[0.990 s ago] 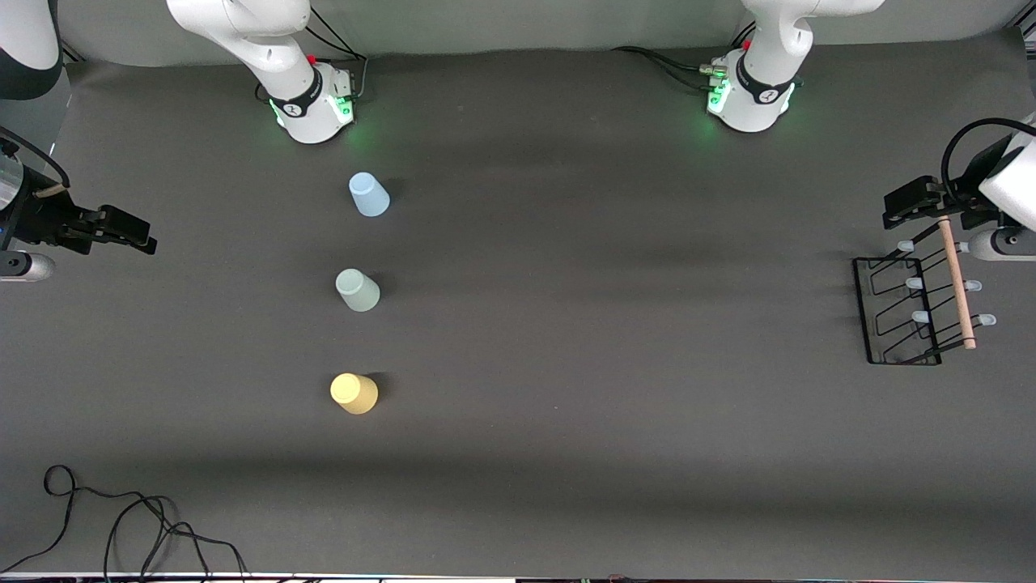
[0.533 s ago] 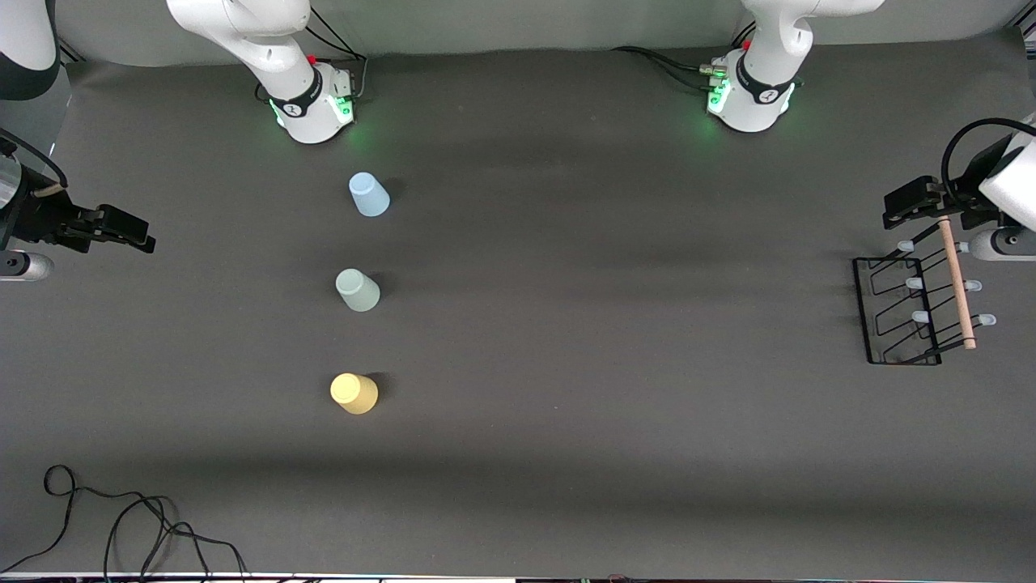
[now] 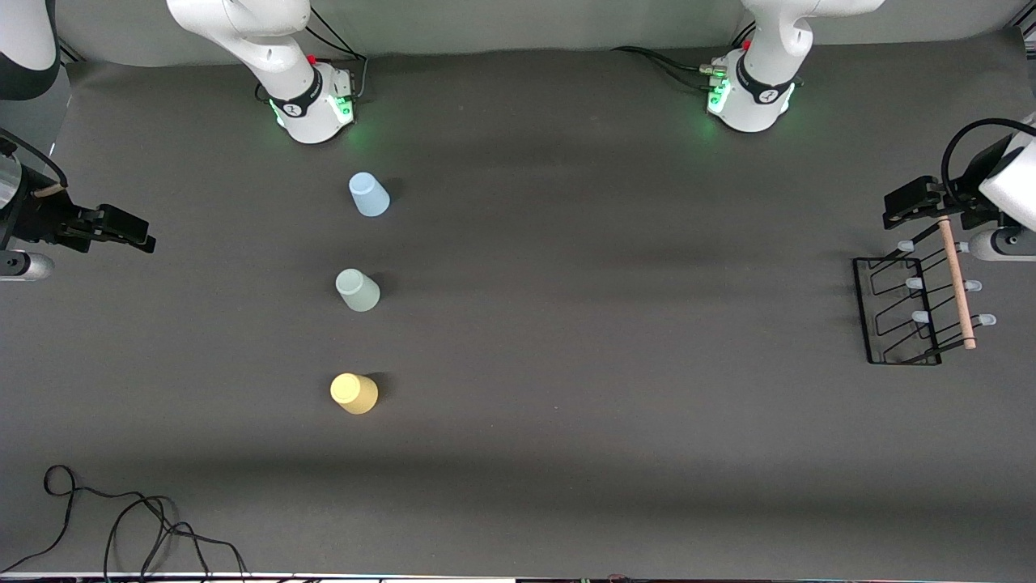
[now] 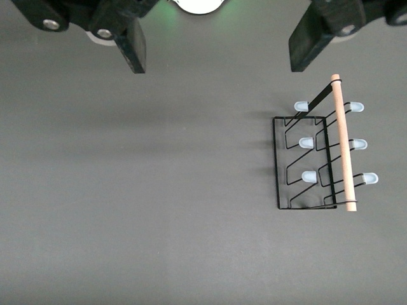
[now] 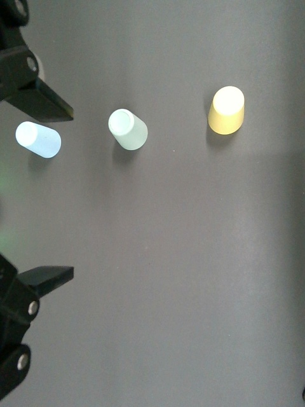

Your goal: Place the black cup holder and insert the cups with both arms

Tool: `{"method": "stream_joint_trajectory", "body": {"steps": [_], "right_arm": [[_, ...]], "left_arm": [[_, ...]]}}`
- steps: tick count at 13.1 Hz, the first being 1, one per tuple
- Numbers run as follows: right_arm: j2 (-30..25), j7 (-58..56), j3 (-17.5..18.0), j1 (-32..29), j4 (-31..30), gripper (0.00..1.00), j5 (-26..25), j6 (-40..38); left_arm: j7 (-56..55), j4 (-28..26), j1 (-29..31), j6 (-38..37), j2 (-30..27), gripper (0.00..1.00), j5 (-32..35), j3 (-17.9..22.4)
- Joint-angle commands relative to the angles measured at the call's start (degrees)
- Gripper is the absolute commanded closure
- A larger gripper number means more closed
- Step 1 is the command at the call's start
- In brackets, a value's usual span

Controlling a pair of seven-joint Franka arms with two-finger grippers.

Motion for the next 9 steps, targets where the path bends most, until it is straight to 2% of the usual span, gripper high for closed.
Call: {"method": "stream_joint_trajectory", "body": {"steps": [1, 6, 9], "right_arm": [[-0.8, -0.5, -0.5, 0.6, -0.4, 0.0, -1.0, -0.3], [-0.8, -0.5, -0.5, 0.6, -0.4, 0.0, -1.0, -0.3], [-0.8, -0.5, -0.5, 0.6, -0.4, 0.0, -1.0, -0.3]], "left_arm": [[0.5, -1.9, 1.4, 0.4, -1.8, 0.0, 1.4, 0.7], [20.4, -2.3, 16.8, 1.9, -0.8, 0.0, 1.8, 0.7], [24.0, -4.7, 21.4, 4.6, 0.1, 0.0, 1.8, 0.7]]}}
